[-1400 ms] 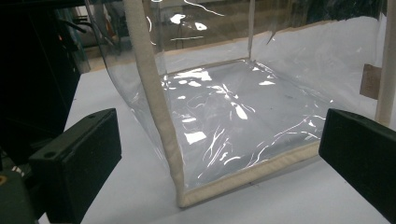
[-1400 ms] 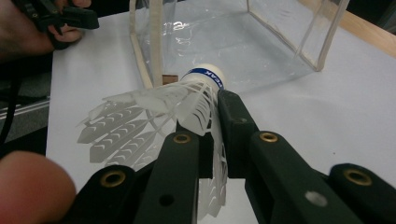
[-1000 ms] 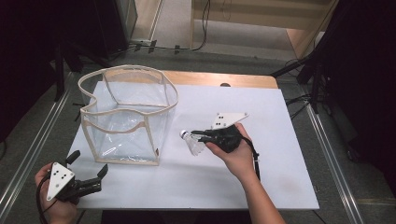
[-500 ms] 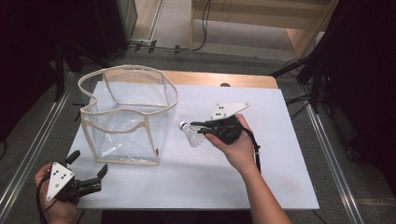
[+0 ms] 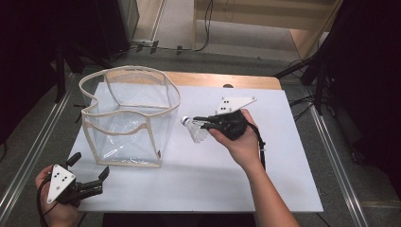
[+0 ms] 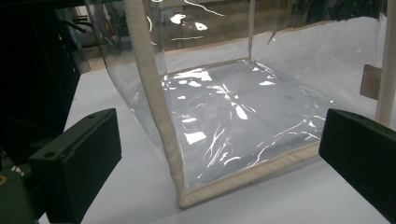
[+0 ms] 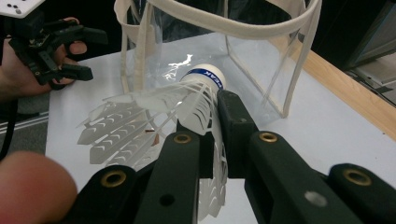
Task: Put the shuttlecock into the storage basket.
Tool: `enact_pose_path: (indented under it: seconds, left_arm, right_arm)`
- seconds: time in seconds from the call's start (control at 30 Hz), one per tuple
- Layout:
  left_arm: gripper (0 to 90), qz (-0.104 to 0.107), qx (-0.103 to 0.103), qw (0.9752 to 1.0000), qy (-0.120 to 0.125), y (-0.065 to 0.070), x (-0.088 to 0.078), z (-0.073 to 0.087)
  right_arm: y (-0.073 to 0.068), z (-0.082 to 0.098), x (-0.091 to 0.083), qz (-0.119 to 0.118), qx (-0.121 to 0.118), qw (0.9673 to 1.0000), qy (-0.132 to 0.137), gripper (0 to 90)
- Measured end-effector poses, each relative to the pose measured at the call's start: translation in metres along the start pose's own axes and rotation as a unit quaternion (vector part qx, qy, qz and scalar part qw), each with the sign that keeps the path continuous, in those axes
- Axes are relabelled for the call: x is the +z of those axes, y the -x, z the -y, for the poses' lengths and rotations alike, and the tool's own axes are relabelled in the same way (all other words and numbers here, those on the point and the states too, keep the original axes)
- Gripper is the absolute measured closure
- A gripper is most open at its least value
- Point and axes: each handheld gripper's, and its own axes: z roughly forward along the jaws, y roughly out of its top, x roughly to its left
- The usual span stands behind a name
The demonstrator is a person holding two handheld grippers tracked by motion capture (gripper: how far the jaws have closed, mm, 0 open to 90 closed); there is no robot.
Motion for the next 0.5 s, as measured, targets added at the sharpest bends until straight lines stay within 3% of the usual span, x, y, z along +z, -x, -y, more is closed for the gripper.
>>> enact_pose_path:
  seconds: [0.5]
  left_arm:
    - [0.0, 0.000, 0.001, 1.0000, -0.001, 0.000, 0.000, 0.000]
  right_arm:
    - [0.004, -0.018, -0.005, 0.006, -0.006, 1.0000, 0.004, 83.3]
